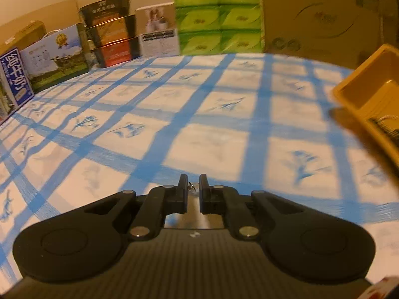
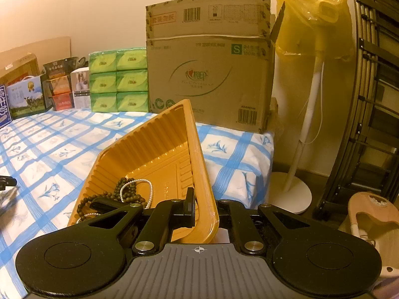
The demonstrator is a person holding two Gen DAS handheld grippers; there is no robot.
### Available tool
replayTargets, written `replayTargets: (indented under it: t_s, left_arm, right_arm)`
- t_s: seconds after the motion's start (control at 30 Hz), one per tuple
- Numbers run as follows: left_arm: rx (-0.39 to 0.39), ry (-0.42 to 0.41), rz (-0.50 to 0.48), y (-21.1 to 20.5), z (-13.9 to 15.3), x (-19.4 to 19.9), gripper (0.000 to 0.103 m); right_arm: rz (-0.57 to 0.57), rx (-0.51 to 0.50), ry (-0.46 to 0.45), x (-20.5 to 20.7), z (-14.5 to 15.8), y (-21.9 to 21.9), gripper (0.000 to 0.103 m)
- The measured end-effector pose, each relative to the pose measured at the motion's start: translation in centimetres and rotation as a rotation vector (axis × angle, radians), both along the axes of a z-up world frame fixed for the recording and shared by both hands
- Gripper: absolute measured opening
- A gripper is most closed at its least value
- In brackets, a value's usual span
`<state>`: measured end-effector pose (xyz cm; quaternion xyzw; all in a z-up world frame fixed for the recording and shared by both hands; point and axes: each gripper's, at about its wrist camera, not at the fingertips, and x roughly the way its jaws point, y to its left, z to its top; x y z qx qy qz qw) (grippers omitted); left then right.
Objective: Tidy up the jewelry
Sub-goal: 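Carry the last stud into the orange tray and open the left tool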
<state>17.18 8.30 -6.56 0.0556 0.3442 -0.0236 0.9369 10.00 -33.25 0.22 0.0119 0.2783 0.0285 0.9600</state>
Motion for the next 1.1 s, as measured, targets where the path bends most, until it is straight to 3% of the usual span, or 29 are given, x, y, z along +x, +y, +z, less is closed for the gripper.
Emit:
replayTargets:
  t_s: [0.4, 0.6, 0.67, 0.7, 0.73, 0.87, 1.1]
  left_arm:
    - [-0.2, -0.033, -0.331, -14.2, 5.3, -4.2, 0.007]
    - [-0.22, -0.029, -0.439, -20.1, 6.5, -3.8, 0.008]
    - [-0.223, -0.005, -0.454, -21.4, 6.2, -3.7, 0.017]
    - [-0.223, -0.009, -0.46, -21.6, 6.1, -3.6, 0.027]
    - [-0.219, -0.016, -0.463, -21.8, 6.1, -3.8, 0.029]
    - [-0.178, -0.024, -0.425, -20.8, 5.9, -4.2, 0.029]
    - [-0.16, -0.012, -0.236, -15.1, 5.7, -5.8, 0.029]
  right_arm:
    - [0.035, 0.072, 0.01, 0.3, -0.8, -2.3, 0.007]
    - [0.034, 0.128, 0.019, 0.5, -1.4, -3.5, 0.007]
    - [0.038, 0.145, 0.024, 0.7, -1.5, -3.9, 0.007]
    - [0.041, 0.157, 0.026, 0.8, -1.6, -4.2, 0.007]
    - [0.044, 0.171, 0.029, 0.9, -1.7, -4.5, 0.007]
    - [0.05, 0.243, 0.052, 1.7, -2.5, -6.1, 0.007]
    - [0.077, 0.395, 0.11, 4.8, -4.4, -9.7, 0.008]
